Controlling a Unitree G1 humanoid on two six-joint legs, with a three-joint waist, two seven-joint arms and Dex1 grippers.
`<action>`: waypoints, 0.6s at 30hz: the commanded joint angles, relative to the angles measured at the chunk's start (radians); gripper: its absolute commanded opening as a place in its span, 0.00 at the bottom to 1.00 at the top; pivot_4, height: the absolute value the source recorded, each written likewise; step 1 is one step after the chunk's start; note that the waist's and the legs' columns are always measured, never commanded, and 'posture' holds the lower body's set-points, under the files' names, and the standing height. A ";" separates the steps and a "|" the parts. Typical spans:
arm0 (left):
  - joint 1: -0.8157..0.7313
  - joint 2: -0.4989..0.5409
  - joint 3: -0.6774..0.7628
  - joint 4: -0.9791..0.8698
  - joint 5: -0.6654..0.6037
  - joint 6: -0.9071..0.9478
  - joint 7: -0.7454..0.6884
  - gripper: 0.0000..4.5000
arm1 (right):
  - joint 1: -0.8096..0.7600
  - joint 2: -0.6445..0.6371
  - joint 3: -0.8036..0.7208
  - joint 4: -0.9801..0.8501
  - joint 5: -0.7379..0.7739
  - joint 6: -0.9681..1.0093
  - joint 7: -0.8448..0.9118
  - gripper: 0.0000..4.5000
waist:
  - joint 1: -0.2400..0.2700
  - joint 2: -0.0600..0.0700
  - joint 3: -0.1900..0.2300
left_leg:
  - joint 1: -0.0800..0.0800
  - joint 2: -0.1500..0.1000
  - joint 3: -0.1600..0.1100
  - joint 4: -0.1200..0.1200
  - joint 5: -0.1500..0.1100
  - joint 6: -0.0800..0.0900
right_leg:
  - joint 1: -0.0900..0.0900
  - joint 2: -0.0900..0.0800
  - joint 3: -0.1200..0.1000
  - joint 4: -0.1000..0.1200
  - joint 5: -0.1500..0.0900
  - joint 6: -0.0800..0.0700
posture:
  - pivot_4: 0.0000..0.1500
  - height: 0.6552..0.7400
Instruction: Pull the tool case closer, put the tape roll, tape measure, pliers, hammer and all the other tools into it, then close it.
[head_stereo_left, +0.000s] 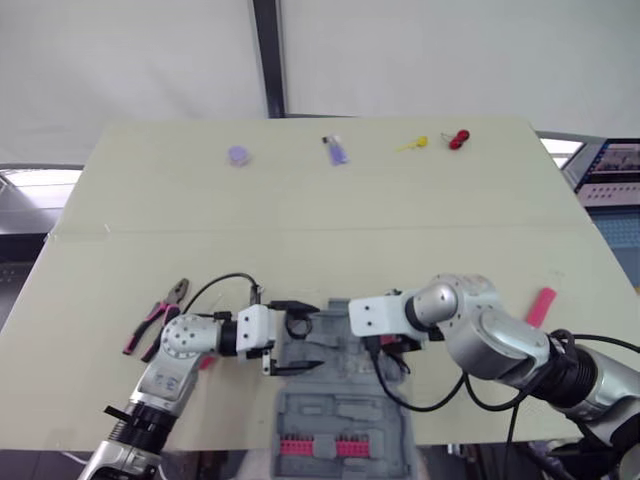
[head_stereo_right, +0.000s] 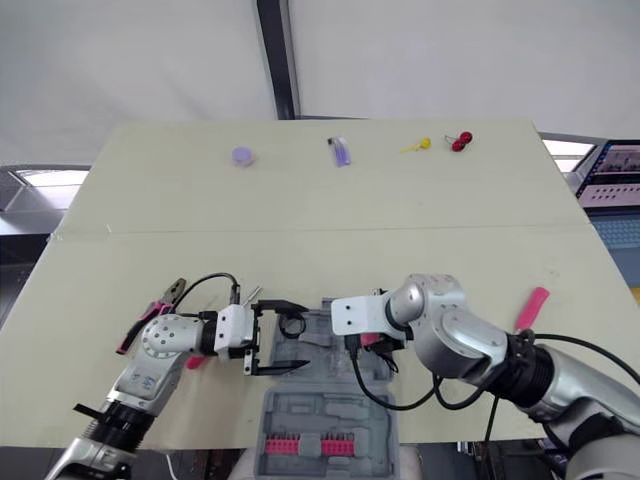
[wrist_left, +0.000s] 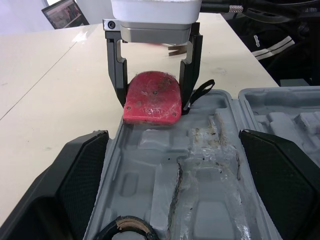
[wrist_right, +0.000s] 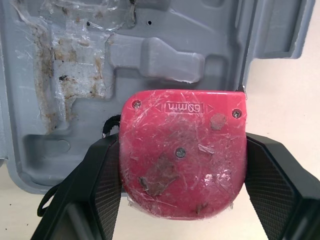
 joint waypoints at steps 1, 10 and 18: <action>0.001 0.002 0.012 -0.020 -0.006 -0.019 0.005 1.00 | -0.002 0.007 0.003 -0.025 -0.023 -0.016 0.003 0.66 | 0.000 0.000 0.000 | 0.000 0.000 0.000 0.000 0.000 0.000 | 0.000 0.000 0.000 0.000 0.000 0.000 | 1.00 1.00; 0.000 0.005 0.007 -0.028 -0.006 -0.013 0.004 1.00 | 0.002 0.011 0.003 -0.009 -0.052 -0.051 -0.005 0.66 | 0.000 0.000 0.000 | 0.000 0.000 0.000 0.000 0.000 0.000 | 0.000 0.000 0.000 0.000 0.000 0.000 | 1.00 1.00; -0.005 0.004 0.005 -0.016 -0.007 -0.017 -0.003 1.00 | 0.018 0.014 -0.004 0.005 -0.080 -0.076 -0.006 0.66 | 0.001 0.000 0.000 | 0.000 0.000 0.000 0.000 0.000 0.000 | 0.000 0.000 0.000 0.000 0.000 0.000 | 1.00 1.00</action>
